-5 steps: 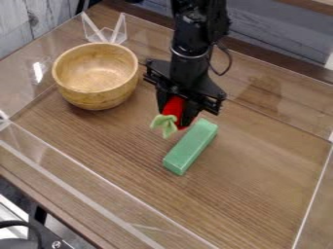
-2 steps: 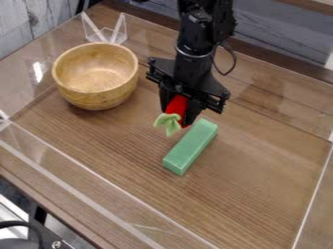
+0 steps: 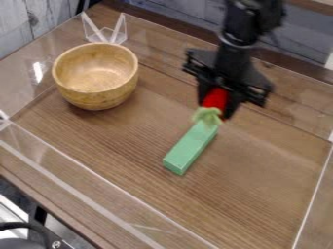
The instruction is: Move the red object to the right side of the table
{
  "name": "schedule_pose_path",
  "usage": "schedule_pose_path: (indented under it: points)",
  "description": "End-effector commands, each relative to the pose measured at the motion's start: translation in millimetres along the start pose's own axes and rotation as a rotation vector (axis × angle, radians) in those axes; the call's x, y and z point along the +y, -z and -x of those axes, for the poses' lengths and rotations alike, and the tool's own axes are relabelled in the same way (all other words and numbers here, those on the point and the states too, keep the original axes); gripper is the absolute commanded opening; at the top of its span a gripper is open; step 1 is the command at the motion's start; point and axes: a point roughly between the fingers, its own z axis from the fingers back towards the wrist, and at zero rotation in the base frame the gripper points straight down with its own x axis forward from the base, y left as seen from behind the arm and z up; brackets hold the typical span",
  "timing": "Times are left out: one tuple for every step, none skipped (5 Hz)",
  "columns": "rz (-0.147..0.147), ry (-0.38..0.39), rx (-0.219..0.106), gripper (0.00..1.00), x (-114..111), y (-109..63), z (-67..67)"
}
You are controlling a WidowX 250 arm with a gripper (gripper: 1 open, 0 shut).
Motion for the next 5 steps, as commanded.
schedule_pose_path:
  points:
    - [0.021, -0.018, -0.026, 0.00, -24, -5.5, -10.9]
    - [0.033, -0.048, 0.007, 0.00, -27, 10.6, -11.6]
    - [0.035, -0.070, 0.029, 0.00, -24, 23.3, -12.0]
    - [0.037, -0.095, 0.041, 0.00, -19, 28.8, -14.0]
    - [0.041, -0.120, 0.043, 0.00, -13, 28.0, -16.9]
